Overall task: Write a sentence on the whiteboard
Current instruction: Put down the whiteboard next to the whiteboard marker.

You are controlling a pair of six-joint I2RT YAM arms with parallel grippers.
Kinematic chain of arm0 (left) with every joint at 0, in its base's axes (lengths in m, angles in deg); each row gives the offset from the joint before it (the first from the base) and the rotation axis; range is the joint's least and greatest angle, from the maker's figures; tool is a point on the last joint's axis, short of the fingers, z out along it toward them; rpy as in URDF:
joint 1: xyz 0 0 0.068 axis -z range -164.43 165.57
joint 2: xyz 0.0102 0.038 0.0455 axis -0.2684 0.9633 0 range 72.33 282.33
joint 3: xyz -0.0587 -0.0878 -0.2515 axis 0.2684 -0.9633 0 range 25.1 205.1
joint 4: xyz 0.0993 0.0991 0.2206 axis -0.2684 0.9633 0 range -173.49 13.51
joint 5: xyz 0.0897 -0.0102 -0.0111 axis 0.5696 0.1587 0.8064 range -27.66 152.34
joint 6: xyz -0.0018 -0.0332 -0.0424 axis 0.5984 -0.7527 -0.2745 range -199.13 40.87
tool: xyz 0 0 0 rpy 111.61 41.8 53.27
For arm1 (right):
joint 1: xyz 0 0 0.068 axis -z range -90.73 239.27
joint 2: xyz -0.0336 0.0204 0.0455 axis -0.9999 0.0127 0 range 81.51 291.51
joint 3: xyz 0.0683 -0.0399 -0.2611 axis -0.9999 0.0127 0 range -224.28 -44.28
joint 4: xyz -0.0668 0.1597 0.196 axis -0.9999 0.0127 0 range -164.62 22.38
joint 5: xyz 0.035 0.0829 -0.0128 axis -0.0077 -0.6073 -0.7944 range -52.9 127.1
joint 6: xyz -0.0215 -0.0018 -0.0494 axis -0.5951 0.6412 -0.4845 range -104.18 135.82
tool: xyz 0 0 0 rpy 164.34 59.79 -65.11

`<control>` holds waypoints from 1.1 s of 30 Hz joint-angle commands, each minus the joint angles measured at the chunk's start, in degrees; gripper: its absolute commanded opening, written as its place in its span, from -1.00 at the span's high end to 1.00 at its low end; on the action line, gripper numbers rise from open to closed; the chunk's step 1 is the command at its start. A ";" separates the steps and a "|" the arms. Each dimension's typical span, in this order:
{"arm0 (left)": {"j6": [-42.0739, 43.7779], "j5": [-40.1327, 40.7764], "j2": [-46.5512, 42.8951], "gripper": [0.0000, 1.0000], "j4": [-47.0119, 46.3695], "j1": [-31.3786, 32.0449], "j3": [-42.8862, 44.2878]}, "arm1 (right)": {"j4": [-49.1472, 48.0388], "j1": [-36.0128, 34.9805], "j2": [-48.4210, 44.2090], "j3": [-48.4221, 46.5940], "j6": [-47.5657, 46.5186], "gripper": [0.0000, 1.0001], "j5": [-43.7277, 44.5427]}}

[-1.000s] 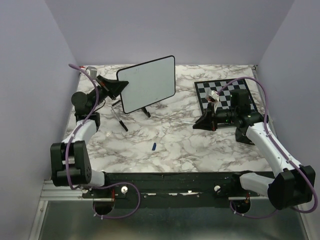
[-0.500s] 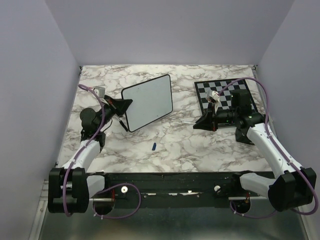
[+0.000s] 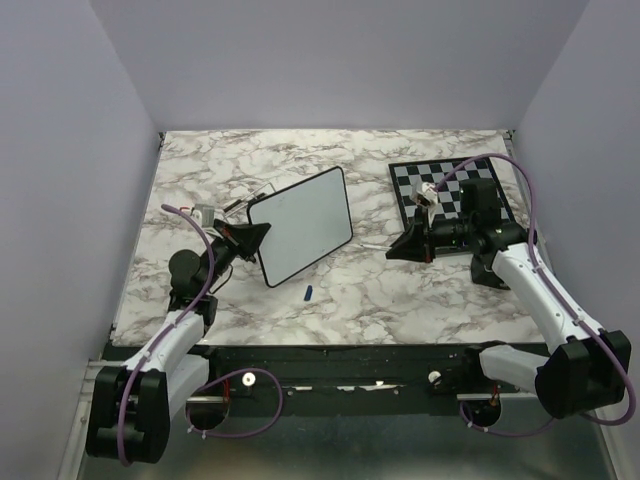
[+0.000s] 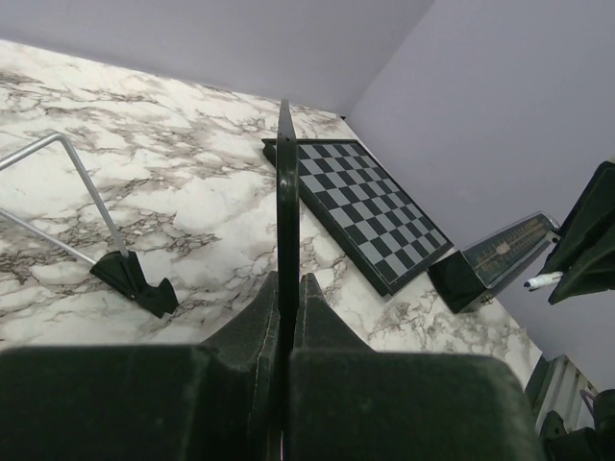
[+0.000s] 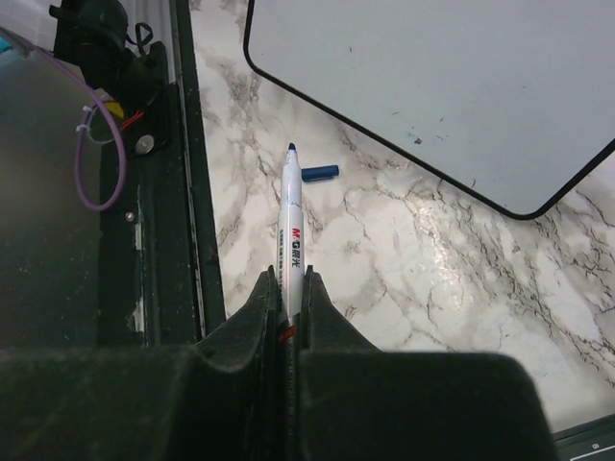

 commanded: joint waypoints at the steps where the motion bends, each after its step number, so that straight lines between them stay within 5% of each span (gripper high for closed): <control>1: -1.92 4.40 -3.52 1.00 -8.42 1.51 -1.36 | 1.42 -1.41 0.95 -2.53 -1.59 0.99 -0.94; 18: -1.92 8.00 -4.49 1.00 -9.99 4.59 -5.14 | 14.86 -12.58 7.81 -15.80 -8.62 0.99 8.98; 33: 0.89 9.24 -4.49 1.00 -11.22 7.49 -7.34 | 6.61 -17.68 8.16 -14.84 -4.75 0.99 10.39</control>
